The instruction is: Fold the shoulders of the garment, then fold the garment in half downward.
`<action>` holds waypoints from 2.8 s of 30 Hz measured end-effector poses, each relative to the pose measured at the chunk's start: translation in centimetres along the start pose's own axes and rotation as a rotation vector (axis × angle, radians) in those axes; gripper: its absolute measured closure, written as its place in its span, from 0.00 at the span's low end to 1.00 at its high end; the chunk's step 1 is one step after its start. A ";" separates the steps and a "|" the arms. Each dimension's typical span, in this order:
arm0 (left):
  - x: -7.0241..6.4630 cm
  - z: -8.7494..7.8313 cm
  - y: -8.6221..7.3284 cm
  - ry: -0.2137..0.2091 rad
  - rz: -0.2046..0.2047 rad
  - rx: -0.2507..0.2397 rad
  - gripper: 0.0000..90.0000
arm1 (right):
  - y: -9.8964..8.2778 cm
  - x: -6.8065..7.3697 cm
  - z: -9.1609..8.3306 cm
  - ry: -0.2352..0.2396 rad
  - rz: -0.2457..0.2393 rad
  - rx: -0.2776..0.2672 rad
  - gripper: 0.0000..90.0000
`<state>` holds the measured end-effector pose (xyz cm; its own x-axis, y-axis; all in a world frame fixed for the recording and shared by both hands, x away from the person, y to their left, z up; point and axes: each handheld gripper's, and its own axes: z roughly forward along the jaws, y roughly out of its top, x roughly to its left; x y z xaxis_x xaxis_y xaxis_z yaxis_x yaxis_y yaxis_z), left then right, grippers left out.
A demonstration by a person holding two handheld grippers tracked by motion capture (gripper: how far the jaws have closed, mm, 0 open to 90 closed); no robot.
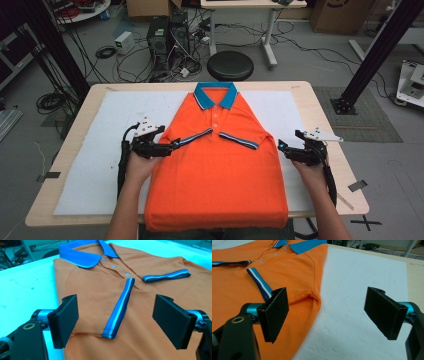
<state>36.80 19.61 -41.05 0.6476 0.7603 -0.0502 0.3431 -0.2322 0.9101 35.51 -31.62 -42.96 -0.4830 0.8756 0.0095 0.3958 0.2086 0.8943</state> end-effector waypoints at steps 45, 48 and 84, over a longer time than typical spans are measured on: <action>2.4 2.4 2.2 -0.020 -0.069 0.017 0.22 | 4.3 0.0 2.1 0.081 0.000 0.027 0.23; 3.0 2.8 2.8 -0.007 -0.059 0.037 0.22 | 5.1 0.1 2.7 0.090 -0.012 0.035 0.23; 8.3 12.1 3.2 0.048 -0.138 0.245 0.22 | 9.1 -1.1 13.7 0.103 -0.022 0.250 0.23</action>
<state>51.52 17.84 -43.55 0.5523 0.8215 -0.1418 0.5840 -0.2598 0.7691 50.33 -24.67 -40.99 -0.5659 0.8230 0.0481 0.5587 0.3400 0.7564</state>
